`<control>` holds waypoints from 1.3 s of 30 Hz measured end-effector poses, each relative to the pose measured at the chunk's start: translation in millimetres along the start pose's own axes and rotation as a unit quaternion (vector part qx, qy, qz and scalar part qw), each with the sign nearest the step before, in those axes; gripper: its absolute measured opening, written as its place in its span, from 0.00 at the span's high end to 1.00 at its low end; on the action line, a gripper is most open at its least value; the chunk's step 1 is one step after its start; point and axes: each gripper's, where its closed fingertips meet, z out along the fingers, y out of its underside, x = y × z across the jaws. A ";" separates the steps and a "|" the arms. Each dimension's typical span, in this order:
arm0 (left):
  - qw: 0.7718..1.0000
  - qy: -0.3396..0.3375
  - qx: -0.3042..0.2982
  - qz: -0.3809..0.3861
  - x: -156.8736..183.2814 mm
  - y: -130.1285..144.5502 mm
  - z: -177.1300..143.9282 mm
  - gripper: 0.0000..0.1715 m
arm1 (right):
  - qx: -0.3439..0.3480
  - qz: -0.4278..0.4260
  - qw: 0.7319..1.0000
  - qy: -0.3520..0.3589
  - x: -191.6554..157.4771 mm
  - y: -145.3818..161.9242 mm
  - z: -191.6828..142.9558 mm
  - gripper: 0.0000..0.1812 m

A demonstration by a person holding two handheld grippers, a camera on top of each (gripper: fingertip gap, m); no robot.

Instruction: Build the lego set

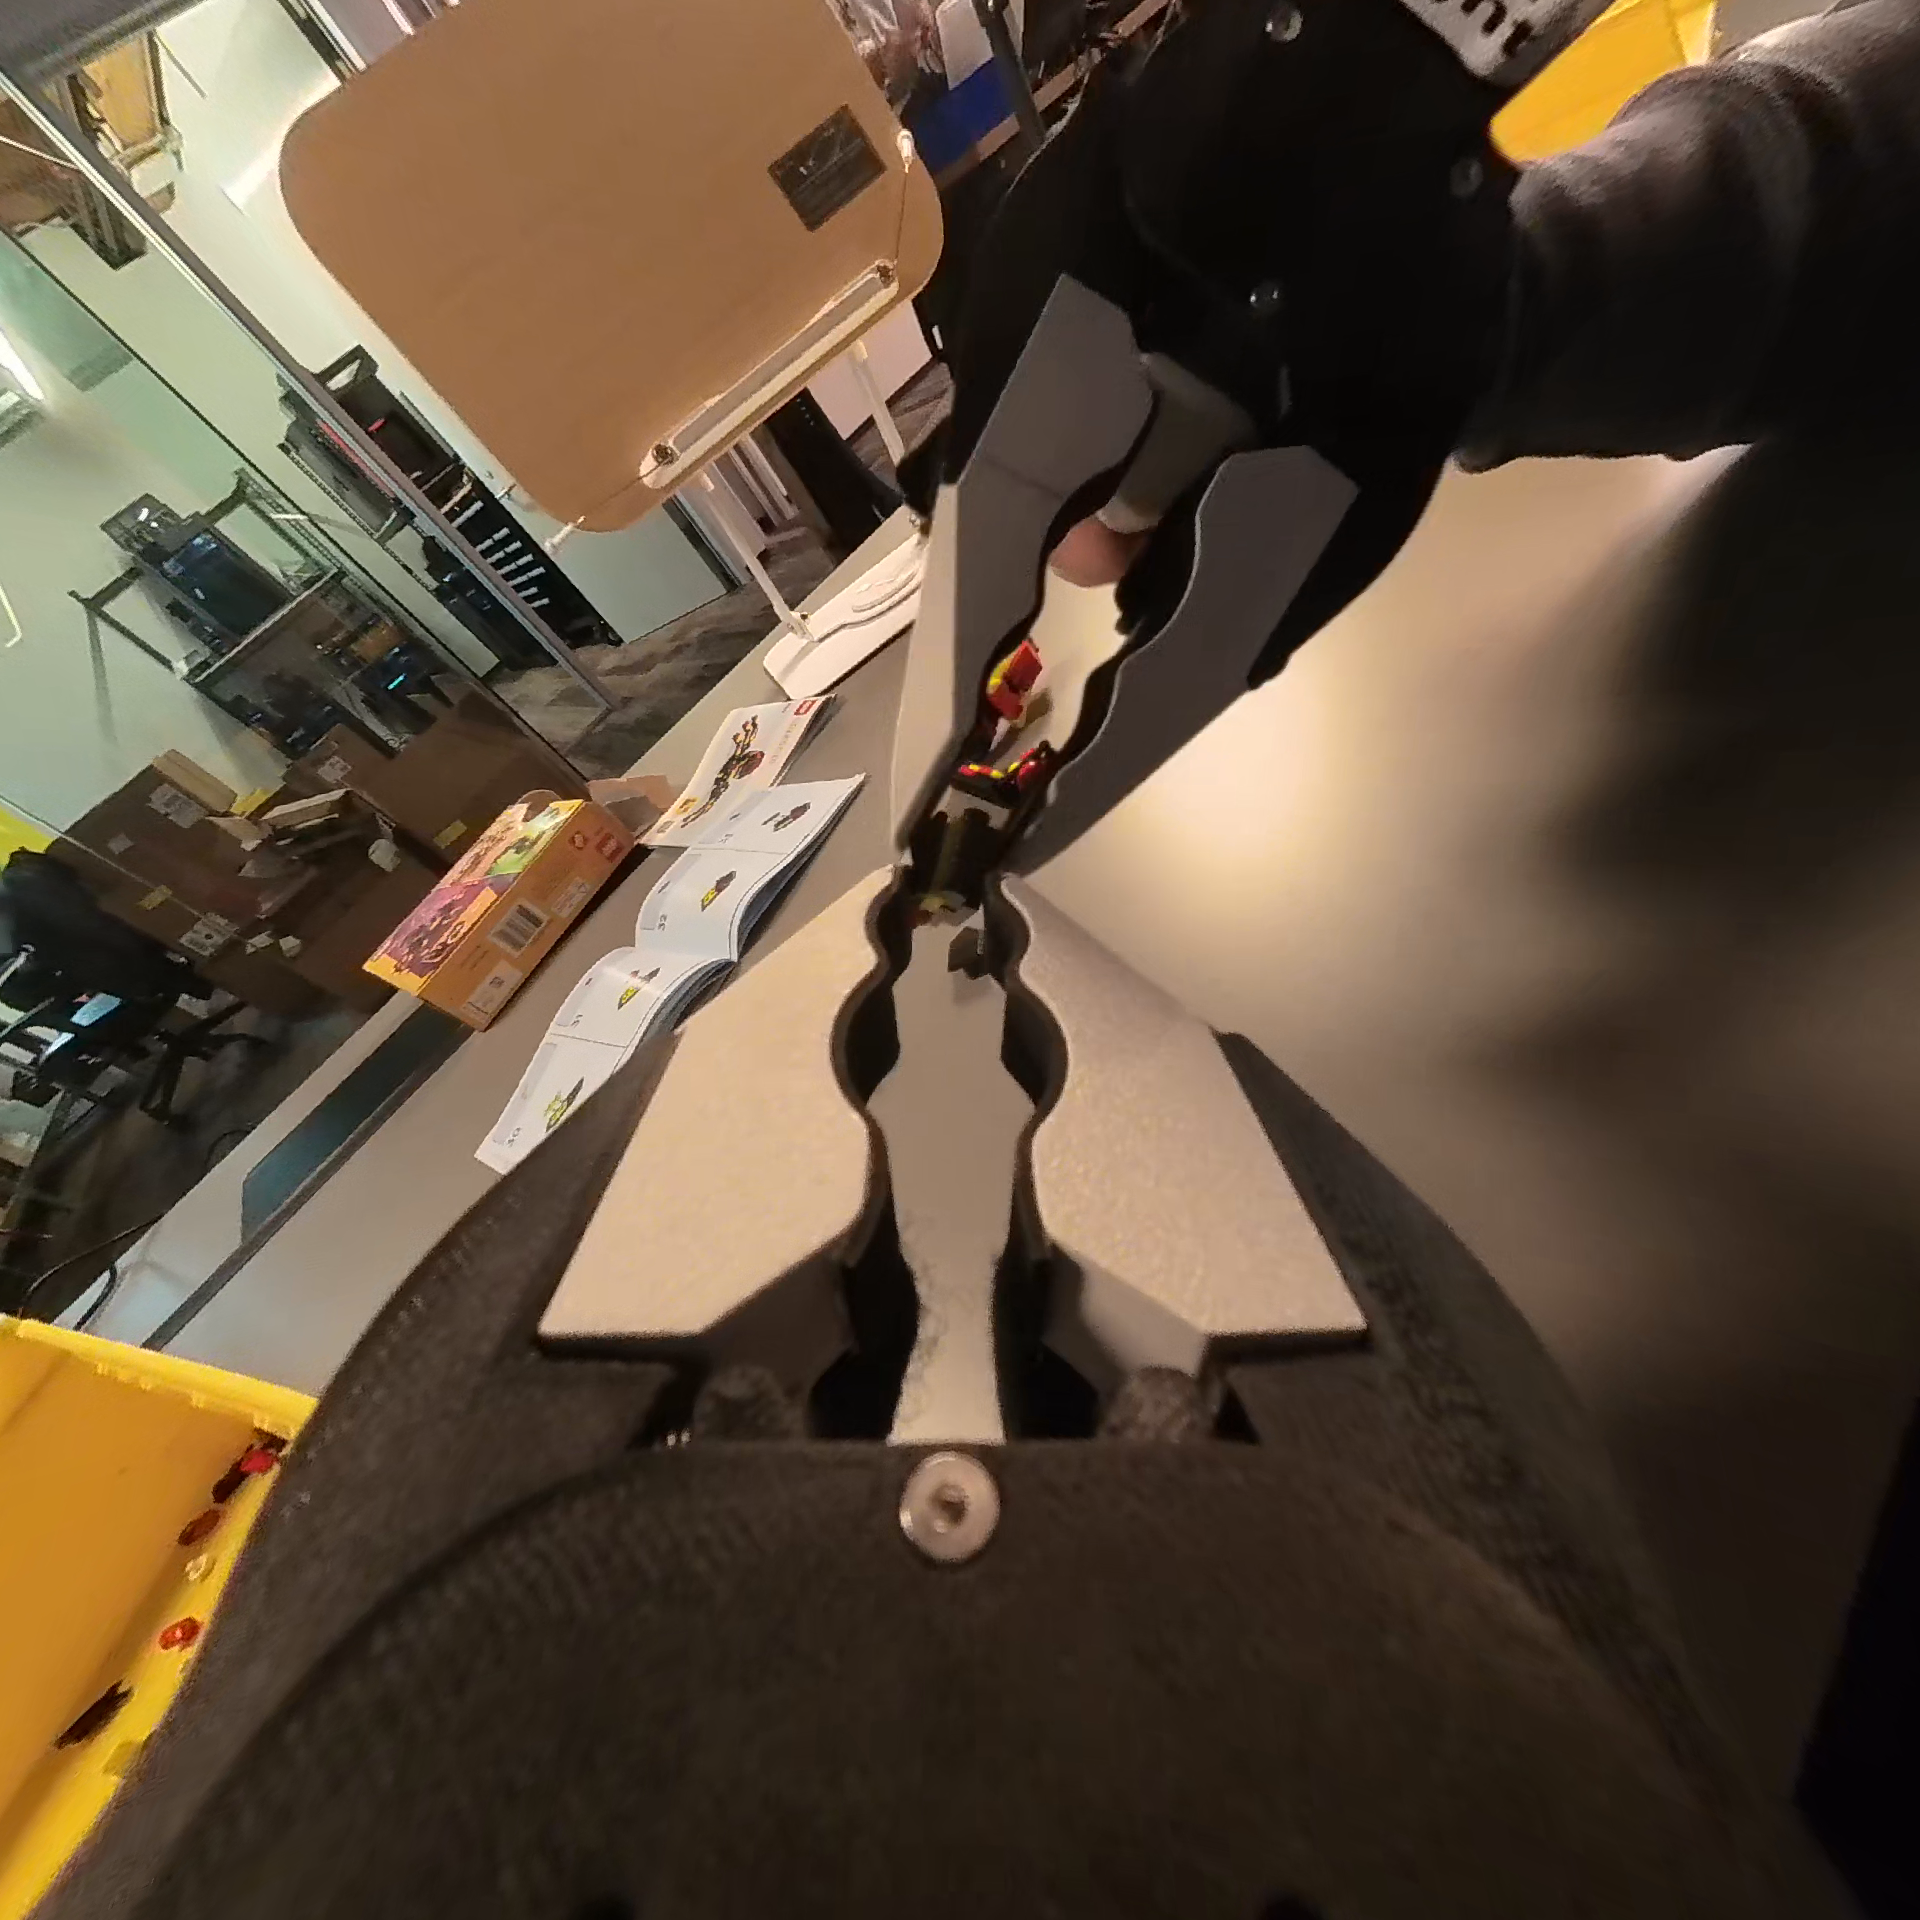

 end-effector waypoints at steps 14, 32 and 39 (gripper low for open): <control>0.998 0.029 -0.001 -0.048 7.3 6.2 14.6 0.90 | -0.014 -0.065 0.997 0.049 -8.2 15.9 -8.6 0.94; 0.982 0.095 0.010 -0.161 13.2 13.7 54.6 0.83 | -0.221 -0.090 0.971 -0.031 -81.0 116.6 -61.8 0.89; 0.977 0.082 0.066 -0.187 0.5 -1.3 70.2 0.75 | -0.162 0.131 0.978 0.028 -53.5 115.2 -95.4 0.72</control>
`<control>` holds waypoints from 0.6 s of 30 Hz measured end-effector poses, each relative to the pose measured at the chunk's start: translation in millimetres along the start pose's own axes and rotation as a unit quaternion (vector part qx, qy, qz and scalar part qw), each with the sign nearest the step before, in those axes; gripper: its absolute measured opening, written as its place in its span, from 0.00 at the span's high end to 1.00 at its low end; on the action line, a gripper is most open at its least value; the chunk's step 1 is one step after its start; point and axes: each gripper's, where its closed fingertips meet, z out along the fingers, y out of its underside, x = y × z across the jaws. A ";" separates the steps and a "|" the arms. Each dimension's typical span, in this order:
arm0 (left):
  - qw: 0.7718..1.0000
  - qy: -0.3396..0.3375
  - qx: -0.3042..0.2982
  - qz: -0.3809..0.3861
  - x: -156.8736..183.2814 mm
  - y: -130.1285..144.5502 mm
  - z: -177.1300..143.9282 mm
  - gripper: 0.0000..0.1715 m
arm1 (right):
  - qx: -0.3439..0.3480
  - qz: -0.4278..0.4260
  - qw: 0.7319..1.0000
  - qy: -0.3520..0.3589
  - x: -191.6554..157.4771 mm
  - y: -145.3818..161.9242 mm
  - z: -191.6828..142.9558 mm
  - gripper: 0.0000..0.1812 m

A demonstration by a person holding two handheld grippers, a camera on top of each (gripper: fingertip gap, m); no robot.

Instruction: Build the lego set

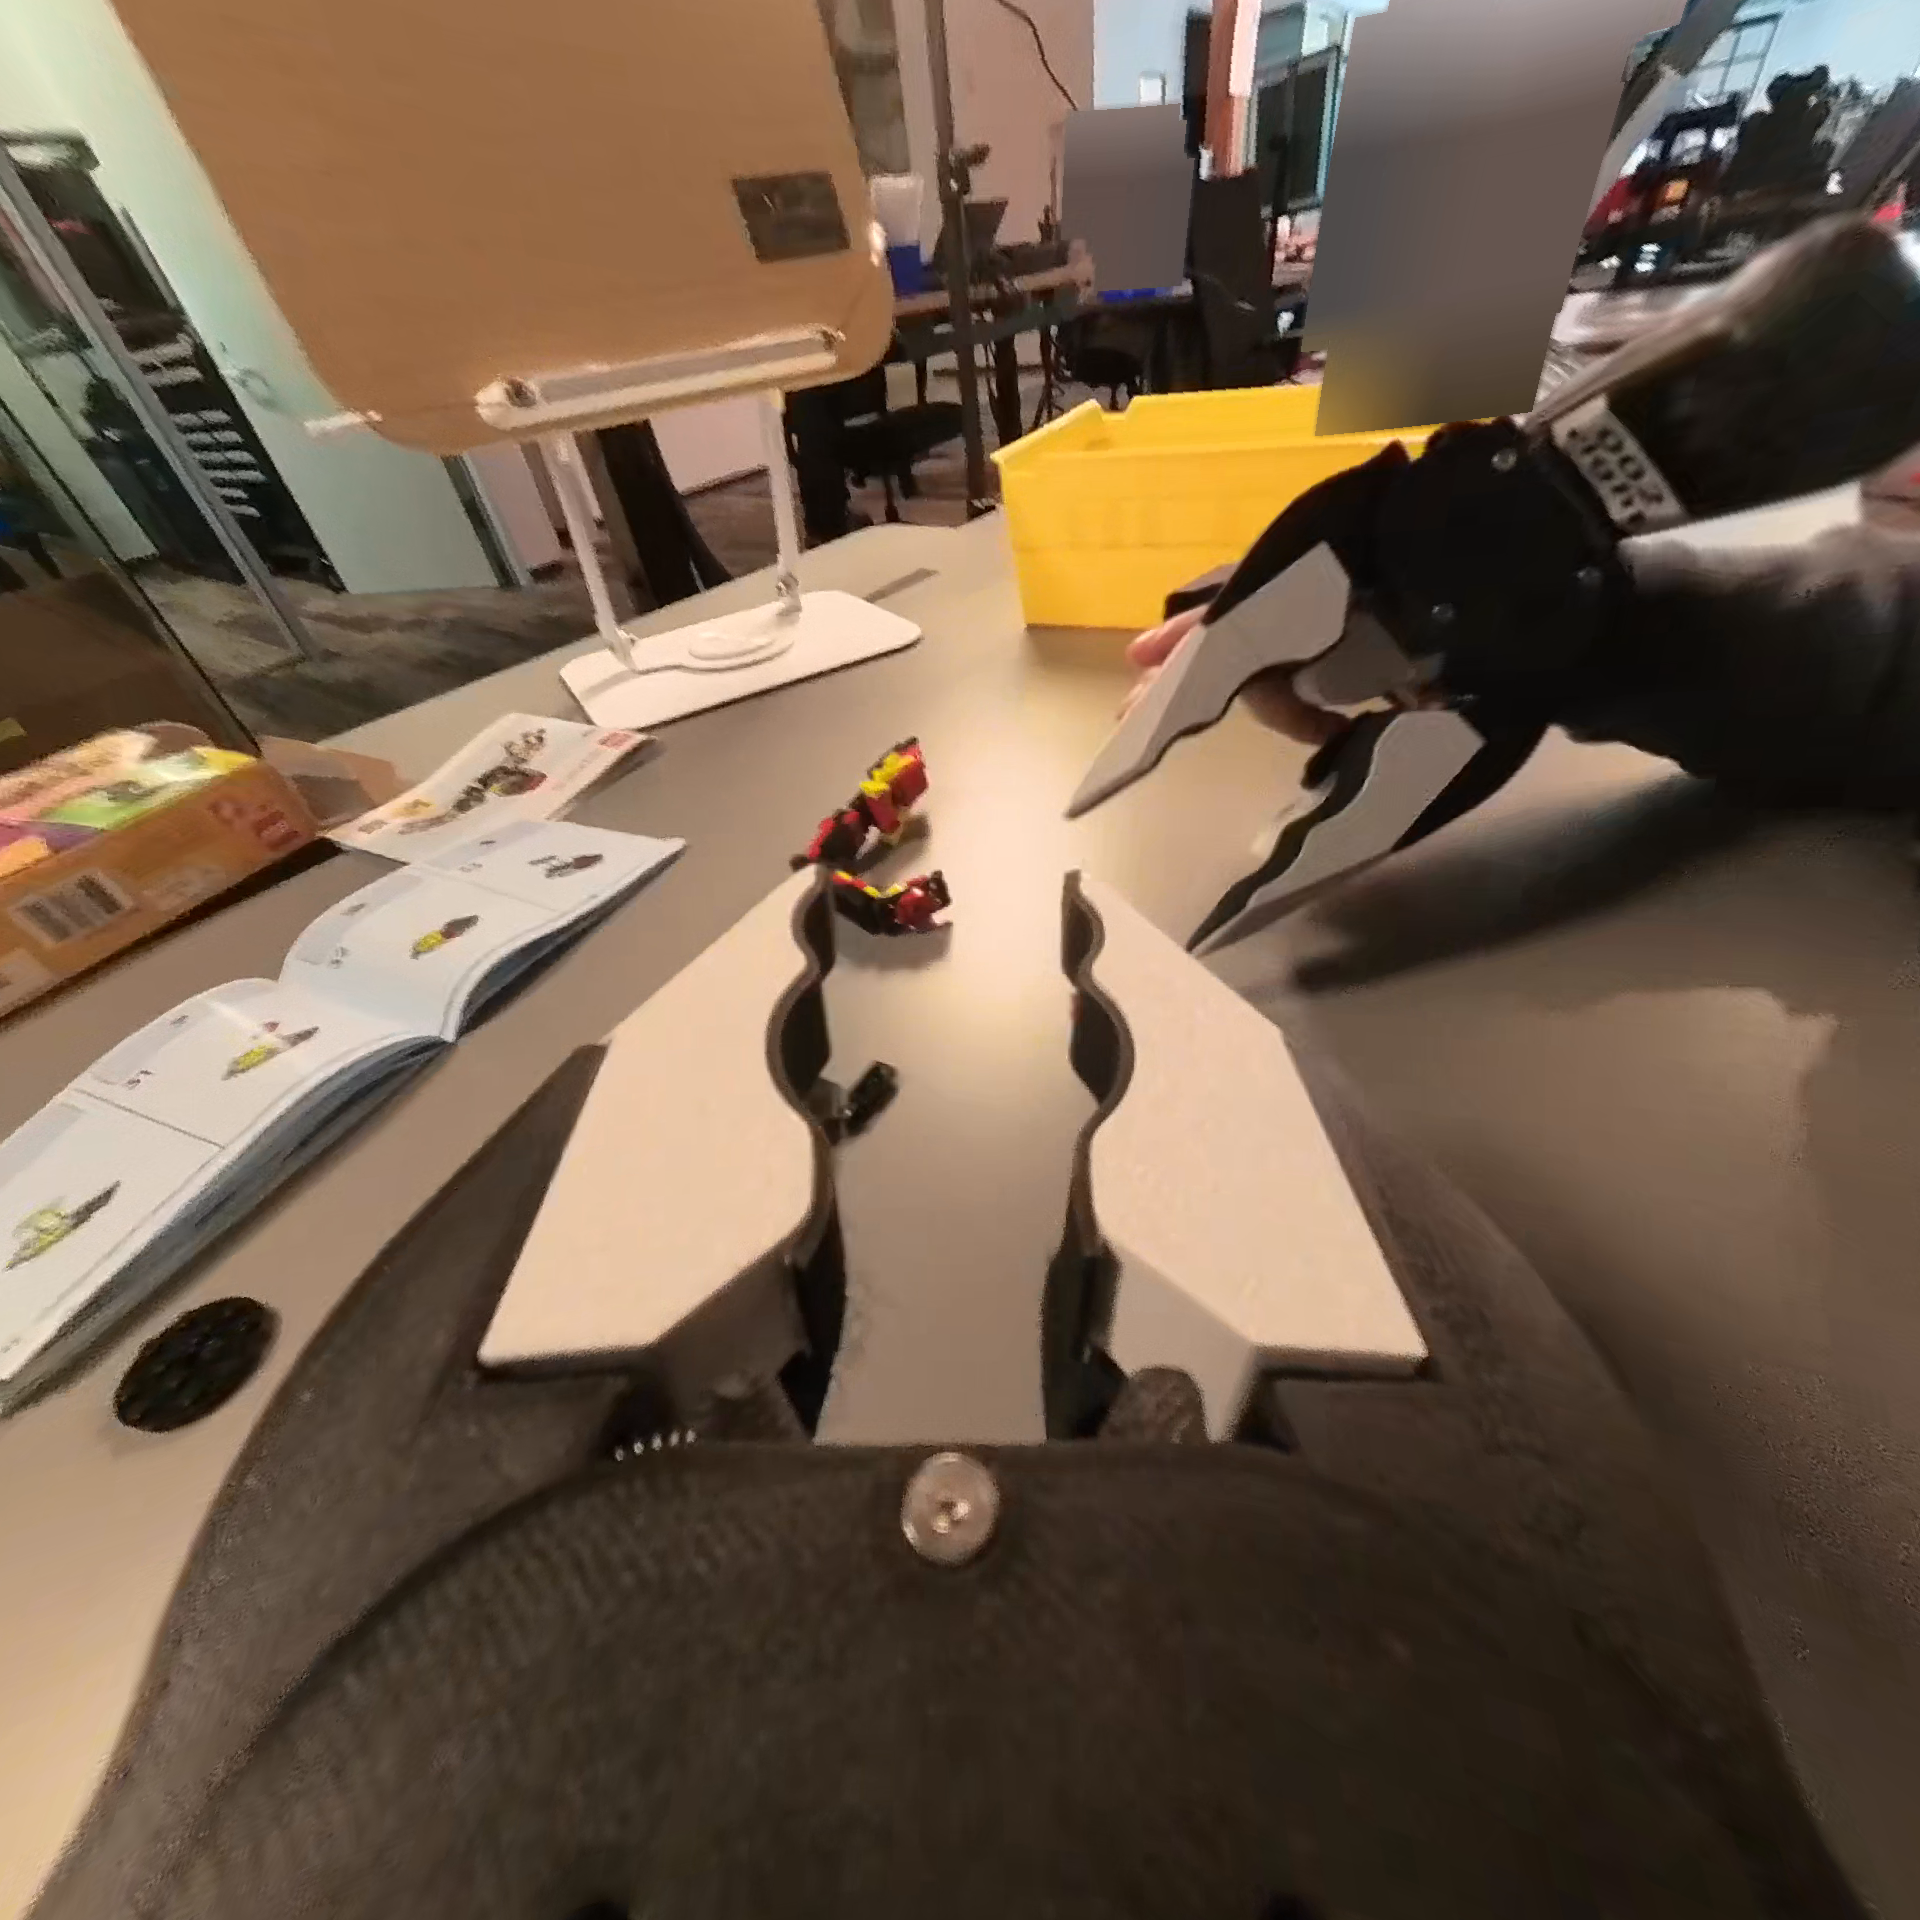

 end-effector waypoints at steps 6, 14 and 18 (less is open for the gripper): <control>0.995 -0.069 0.072 0.025 -35.8 -10.6 14.9 0.66 | 0.151 0.188 0.943 0.228 81.1 16.4 -34.7 0.72; 0.987 -0.135 0.078 0.046 -72.2 -3.6 25.7 0.49 | 0.121 0.202 0.913 0.332 108.8 46.7 -47.8 0.71; 0.980 -0.166 0.088 0.062 -77.7 -7.5 20.3 0.42 | 0.116 0.205 0.911 0.338 110.4 48.8 -48.2 0.67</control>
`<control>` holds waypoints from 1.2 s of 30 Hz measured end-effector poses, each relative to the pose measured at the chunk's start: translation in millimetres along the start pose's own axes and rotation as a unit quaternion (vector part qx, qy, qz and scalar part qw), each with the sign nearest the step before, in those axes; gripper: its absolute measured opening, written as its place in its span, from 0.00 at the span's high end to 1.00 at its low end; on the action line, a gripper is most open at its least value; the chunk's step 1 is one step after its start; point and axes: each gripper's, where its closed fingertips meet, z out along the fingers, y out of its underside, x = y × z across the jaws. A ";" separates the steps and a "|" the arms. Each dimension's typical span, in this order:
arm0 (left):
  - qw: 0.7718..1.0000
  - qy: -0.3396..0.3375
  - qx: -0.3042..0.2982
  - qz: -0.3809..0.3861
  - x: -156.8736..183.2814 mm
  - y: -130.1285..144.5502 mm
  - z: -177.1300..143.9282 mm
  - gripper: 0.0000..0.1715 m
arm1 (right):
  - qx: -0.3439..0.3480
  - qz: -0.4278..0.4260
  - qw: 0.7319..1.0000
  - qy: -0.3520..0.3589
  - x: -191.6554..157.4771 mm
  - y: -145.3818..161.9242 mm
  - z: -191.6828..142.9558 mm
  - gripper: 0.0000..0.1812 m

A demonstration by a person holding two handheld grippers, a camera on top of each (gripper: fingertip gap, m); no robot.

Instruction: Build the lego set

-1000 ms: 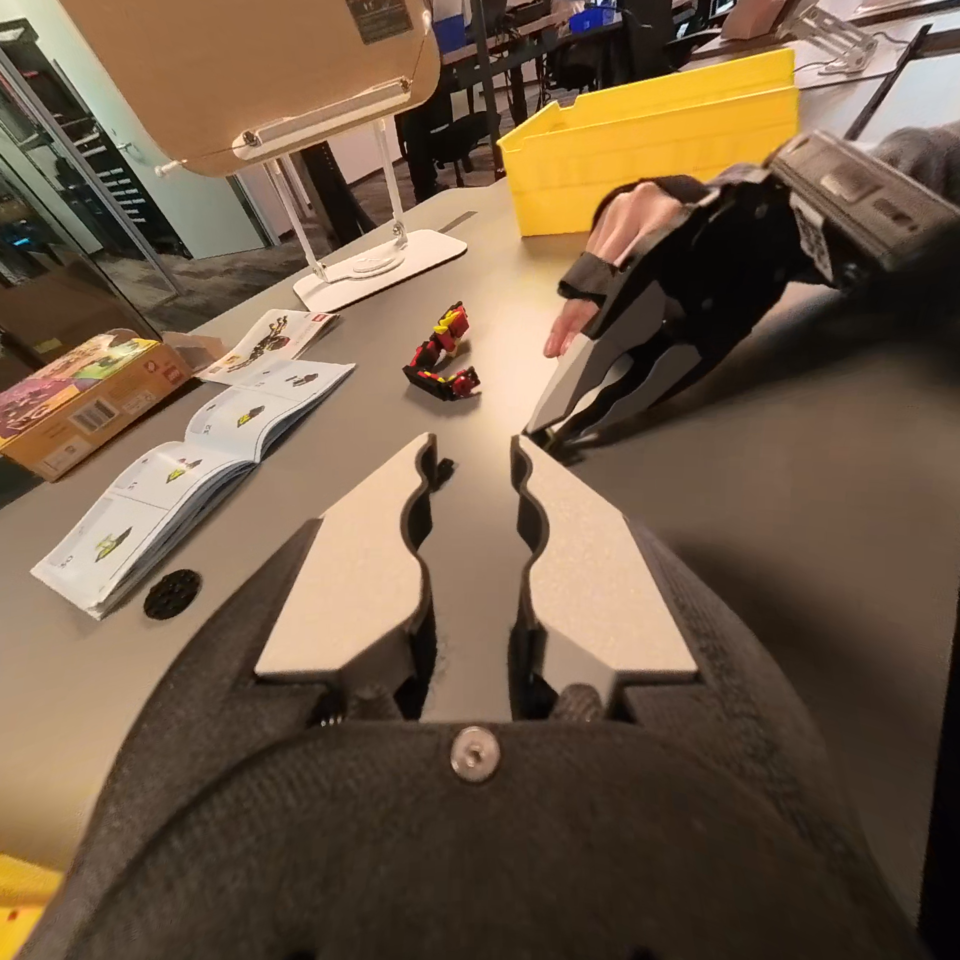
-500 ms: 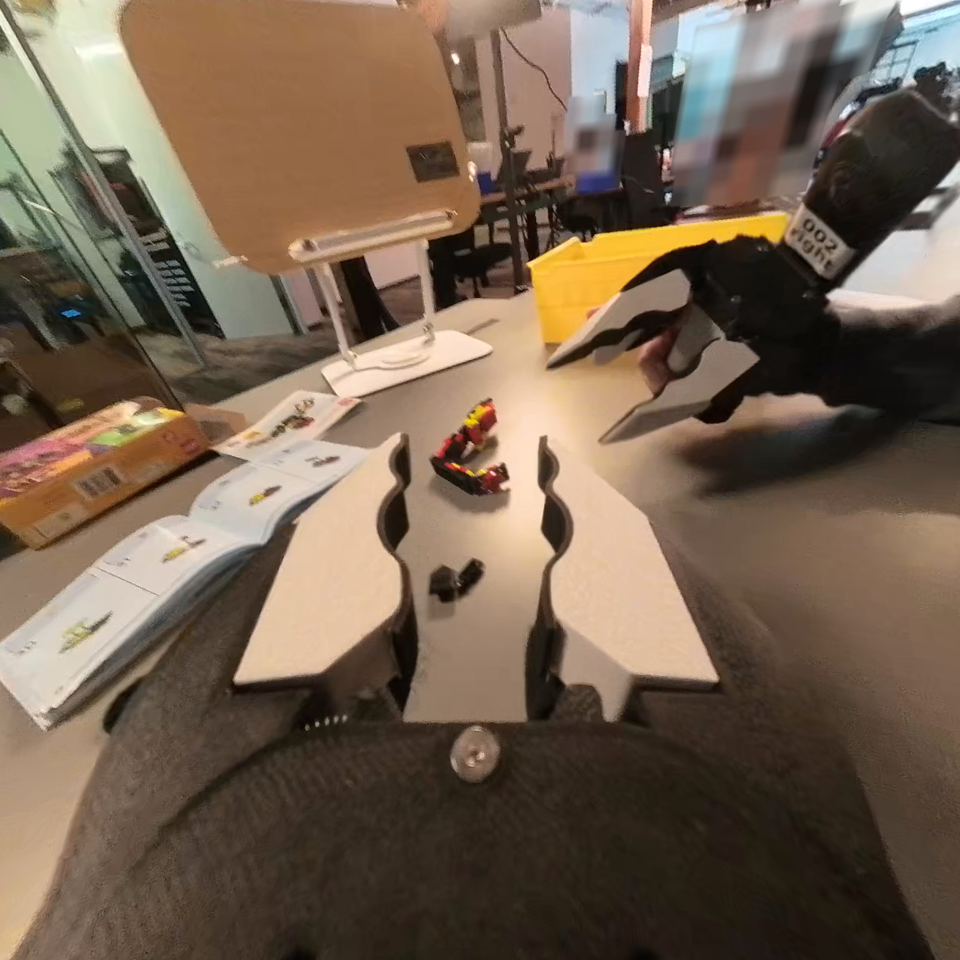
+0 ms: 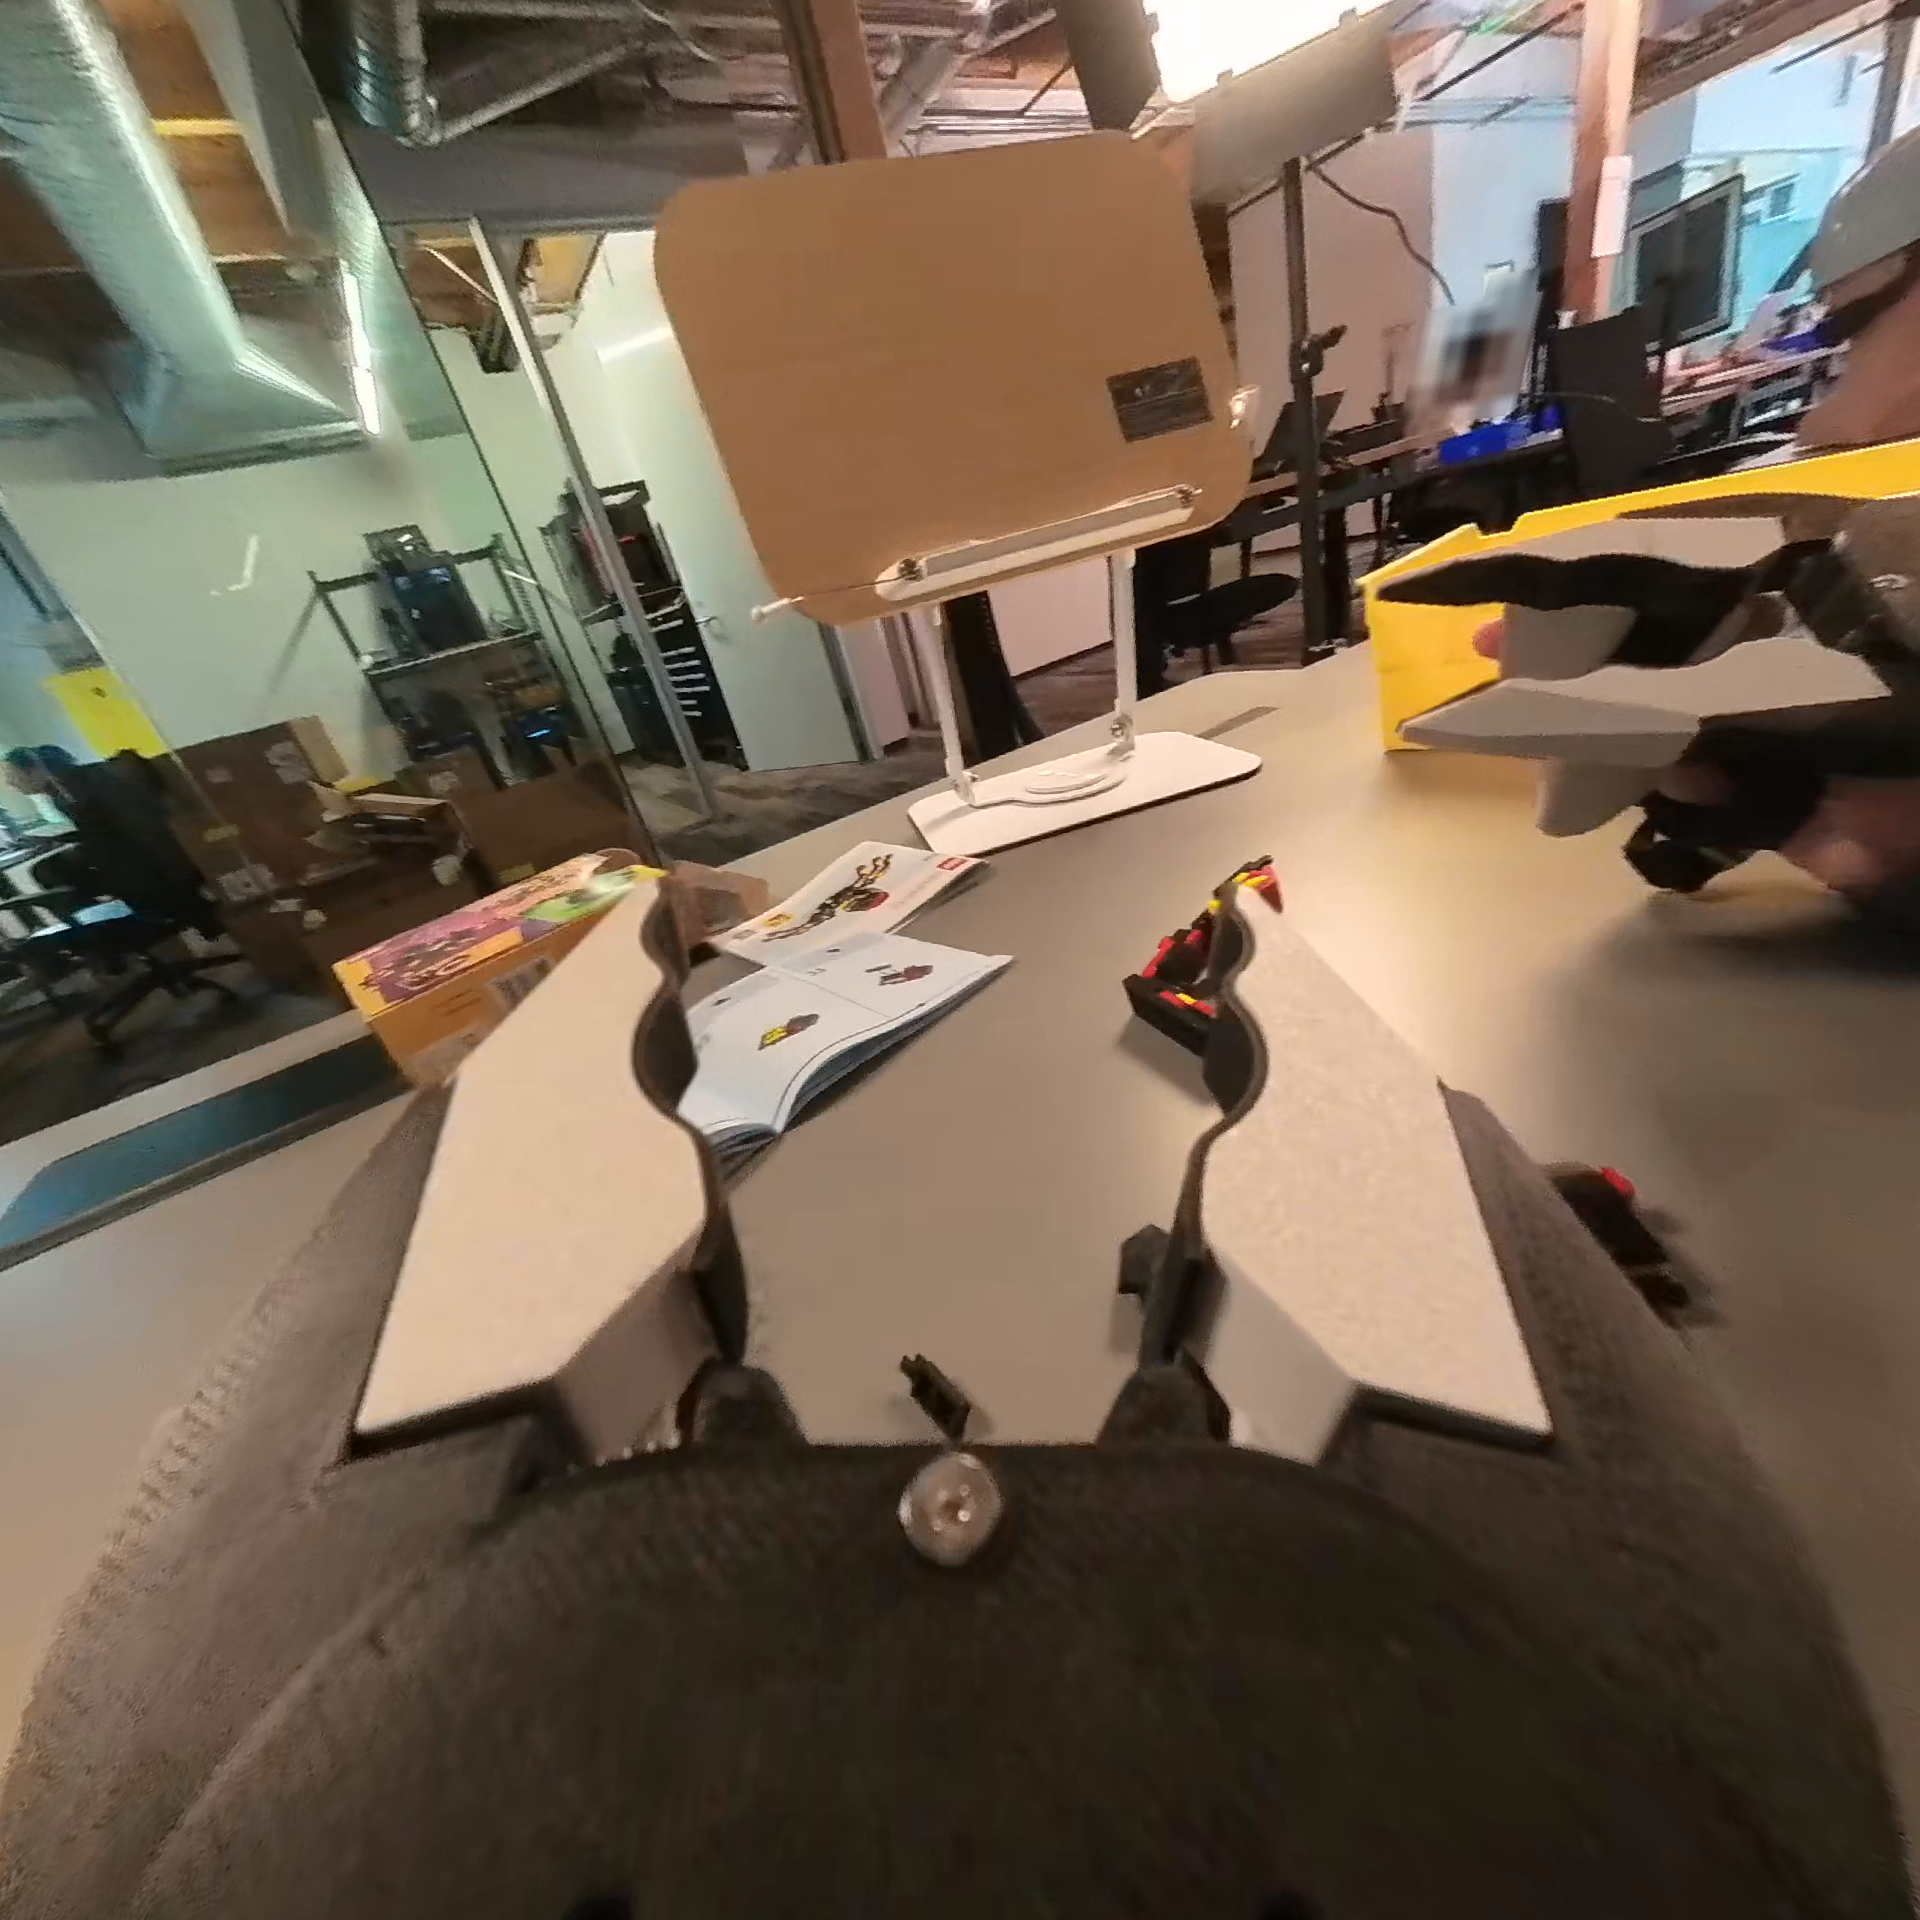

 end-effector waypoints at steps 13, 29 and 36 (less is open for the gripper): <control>0.994 -0.059 -0.024 -0.084 -26.0 11.3 -1.8 0.12 | -0.051 0.017 0.987 0.151 38.7 7.0 -13.6 0.53; 0.982 -0.187 0.003 -0.025 -23.9 -22.1 -16.8 0.09 | -0.145 0.043 0.967 0.205 32.3 13.2 -20.7 0.45; 0.973 -0.227 0.000 -0.036 -20.1 -23.4 -26.0 0.09 | -0.138 0.042 0.970 0.198 19.1 3.3 -19.4 0.45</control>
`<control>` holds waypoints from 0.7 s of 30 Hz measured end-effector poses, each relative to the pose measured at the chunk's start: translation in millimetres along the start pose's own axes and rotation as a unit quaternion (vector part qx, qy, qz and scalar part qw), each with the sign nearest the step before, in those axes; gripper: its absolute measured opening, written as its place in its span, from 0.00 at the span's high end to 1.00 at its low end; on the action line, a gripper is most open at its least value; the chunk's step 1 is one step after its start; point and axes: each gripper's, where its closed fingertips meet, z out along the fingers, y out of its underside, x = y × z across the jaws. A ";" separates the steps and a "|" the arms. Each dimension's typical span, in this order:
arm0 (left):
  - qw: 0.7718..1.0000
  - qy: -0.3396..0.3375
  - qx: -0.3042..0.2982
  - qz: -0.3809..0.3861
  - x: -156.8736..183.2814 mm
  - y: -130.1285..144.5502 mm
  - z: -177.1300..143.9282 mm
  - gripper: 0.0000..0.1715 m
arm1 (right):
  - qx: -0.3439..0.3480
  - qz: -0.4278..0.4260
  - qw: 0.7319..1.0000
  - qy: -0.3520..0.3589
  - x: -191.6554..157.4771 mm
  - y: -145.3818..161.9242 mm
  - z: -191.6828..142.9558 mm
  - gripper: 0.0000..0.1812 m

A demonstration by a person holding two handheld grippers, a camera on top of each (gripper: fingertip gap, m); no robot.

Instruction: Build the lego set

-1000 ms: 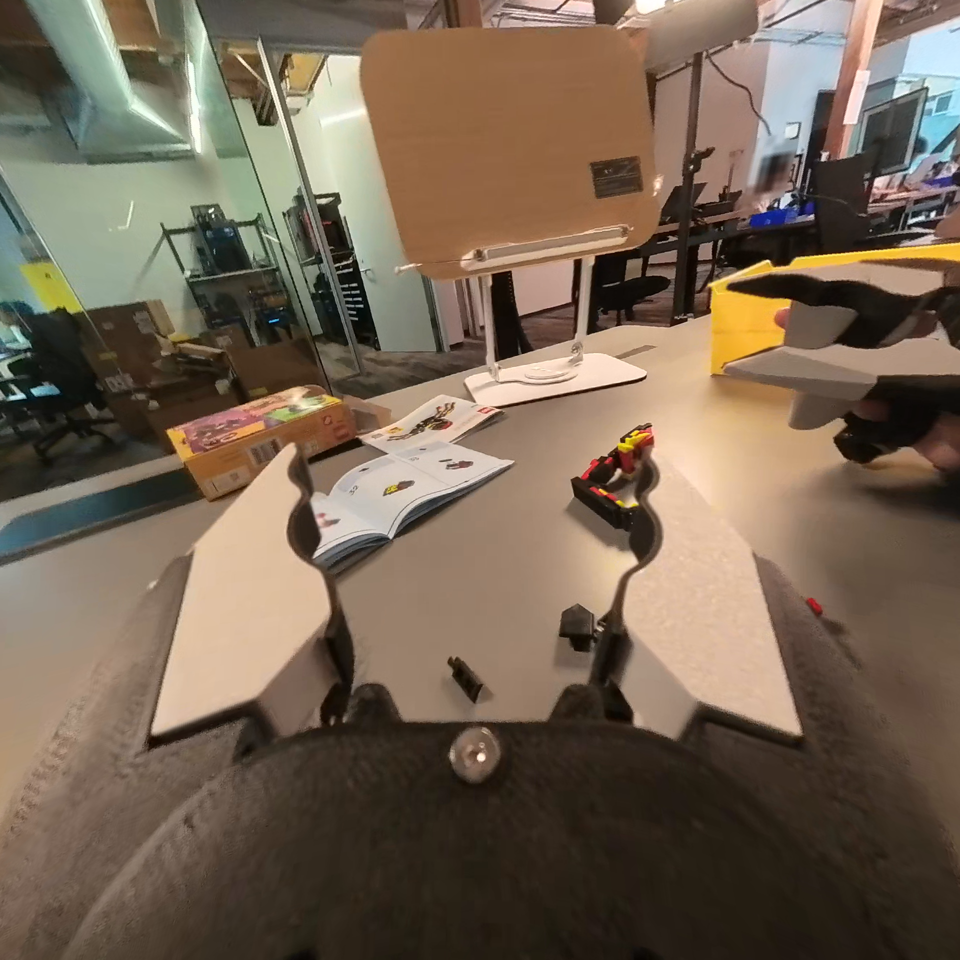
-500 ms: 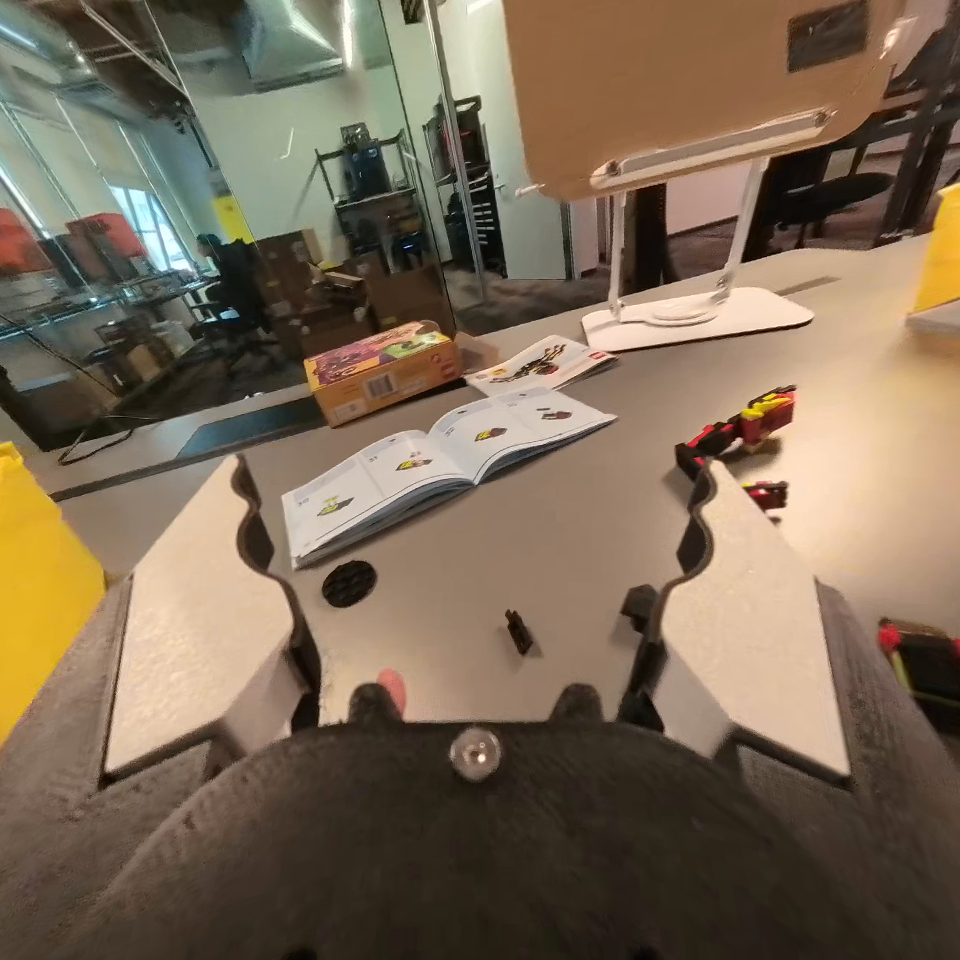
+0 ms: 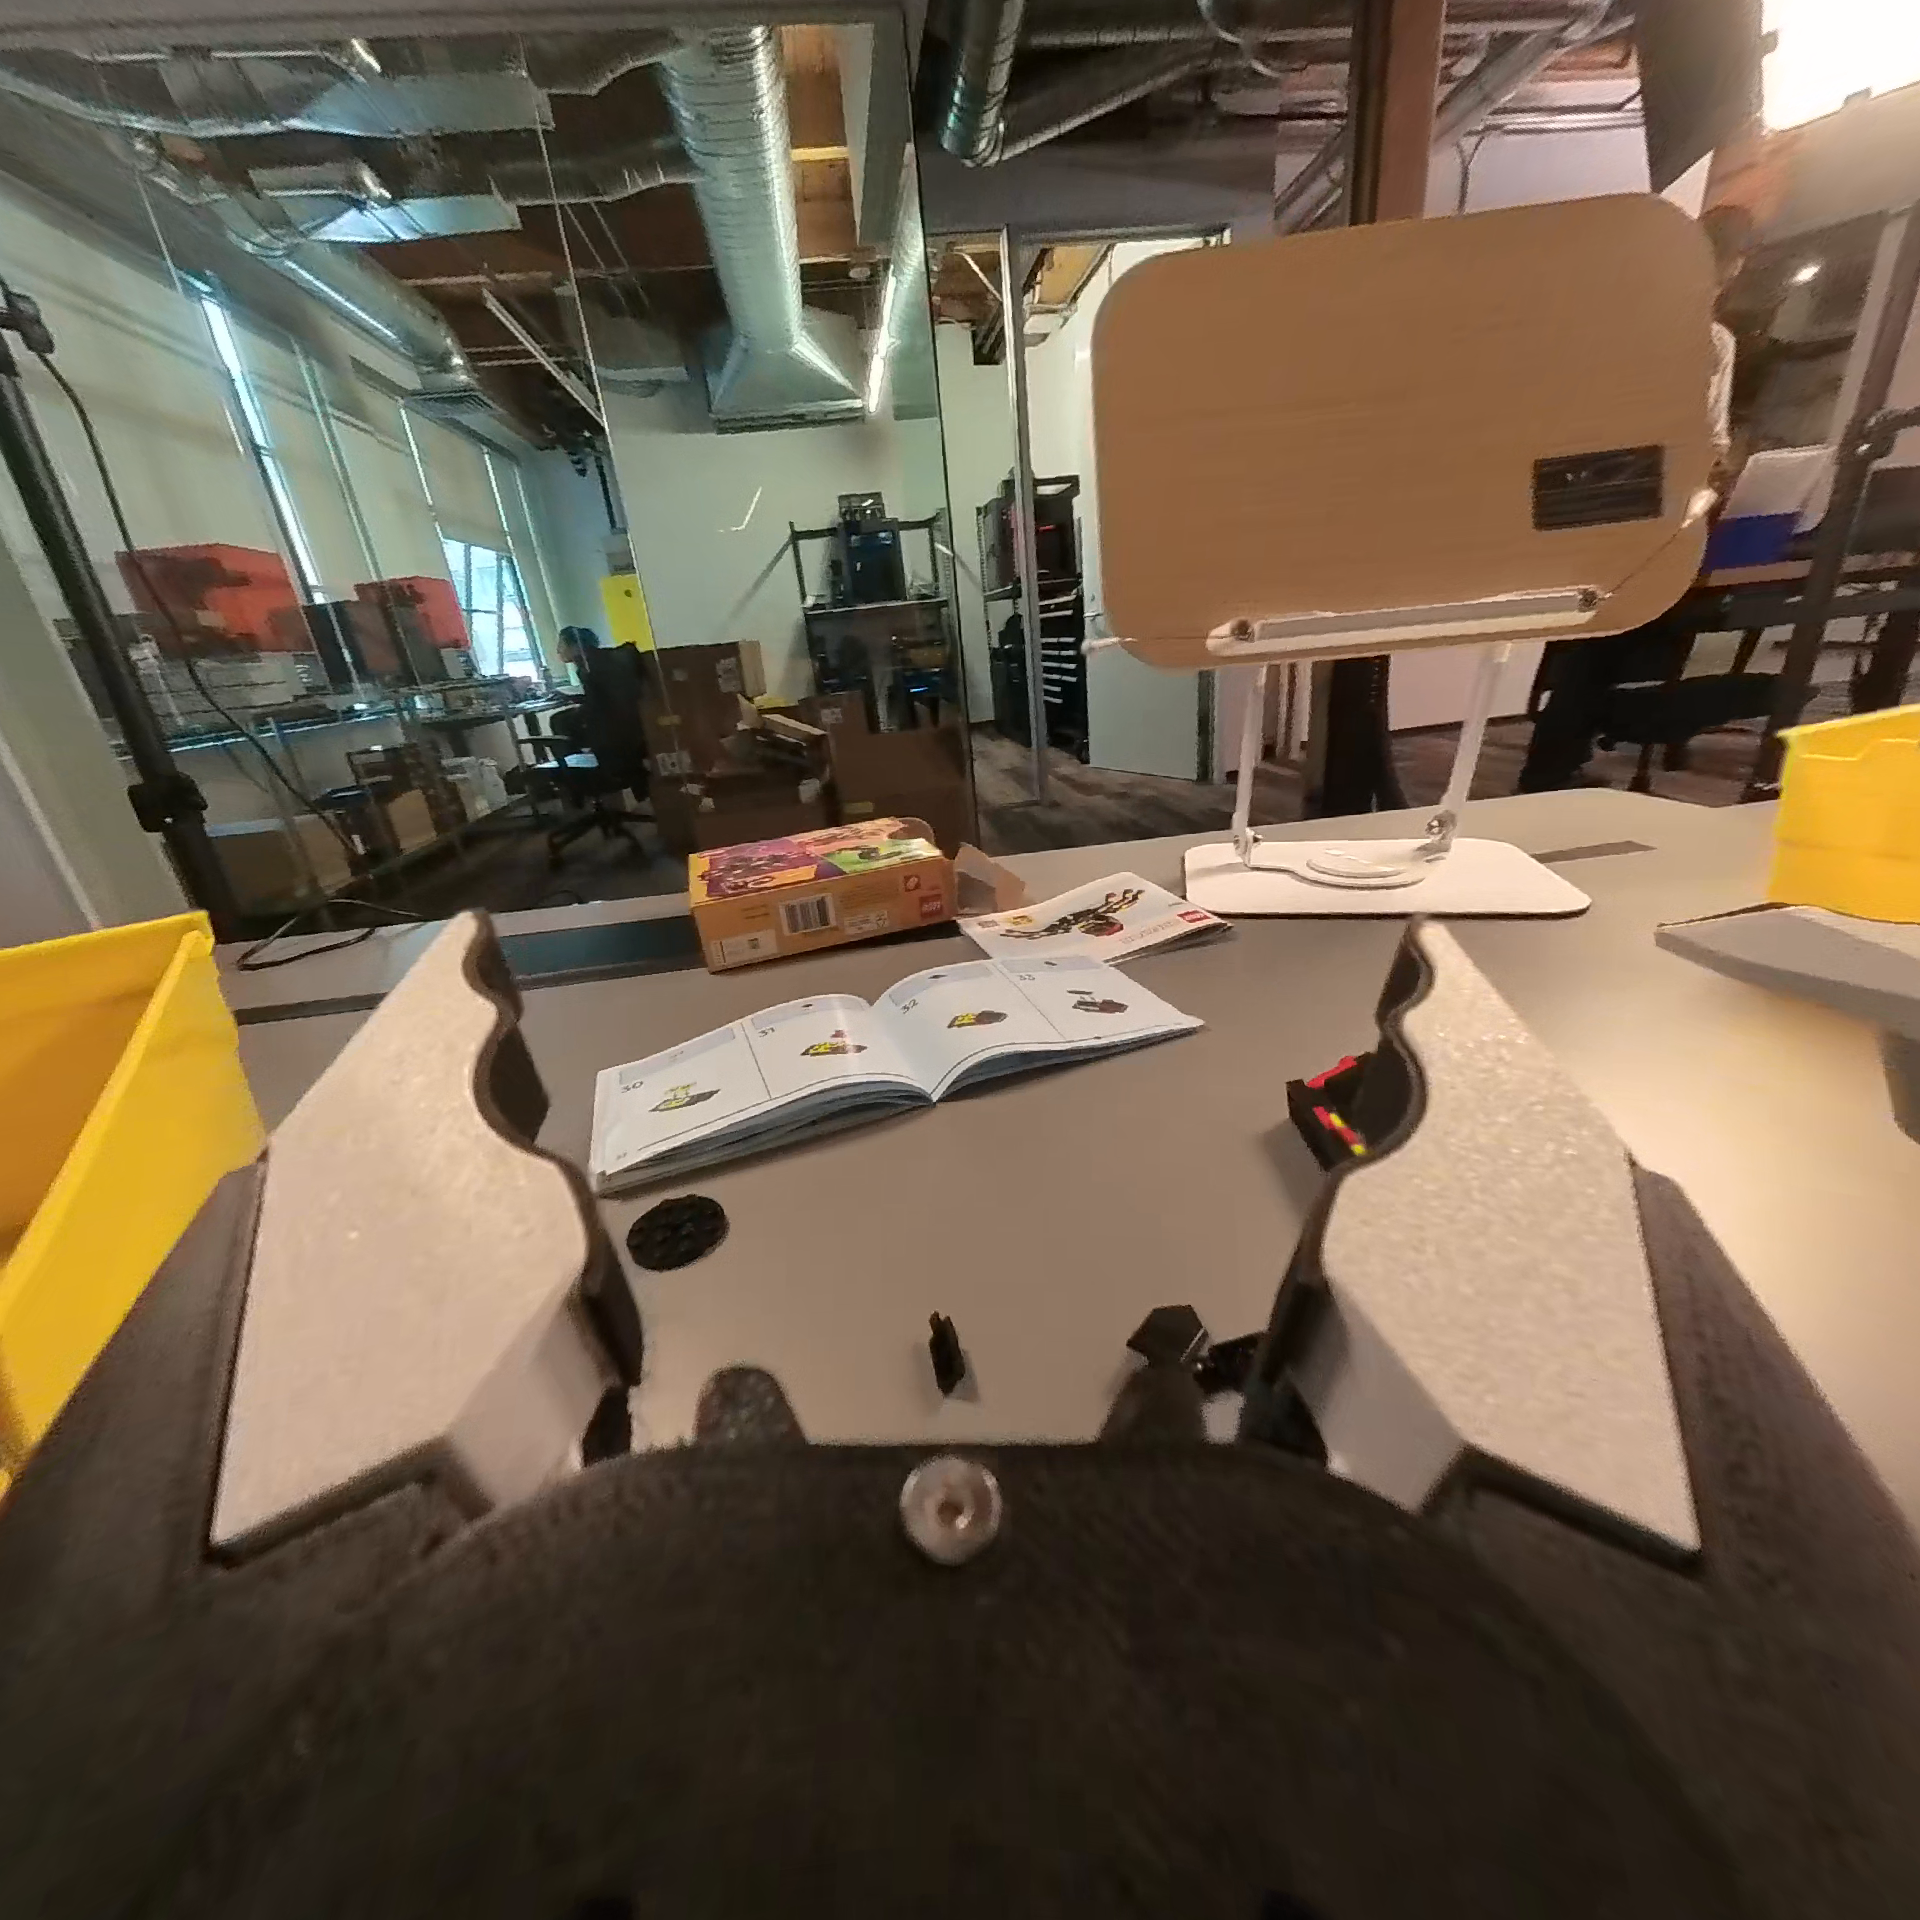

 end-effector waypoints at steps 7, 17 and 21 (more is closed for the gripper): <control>0.997 -0.010 -0.038 0.064 7.7 24.9 4.0 0.09 | 0.075 0.012 0.997 -0.031 -25.3 -37.1 -27.1 0.45; 0.977 0.038 -0.024 0.208 36.1 30.3 3.2 0.15 | 0.069 0.004 0.996 -0.054 -61.4 -35.2 -45.7 0.53; 0.981 0.039 -0.016 0.191 31.7 27.6 2.2 0.17 | 0.044 -0.039 0.997 -0.040 -58.1 -23.7 -41.9 0.59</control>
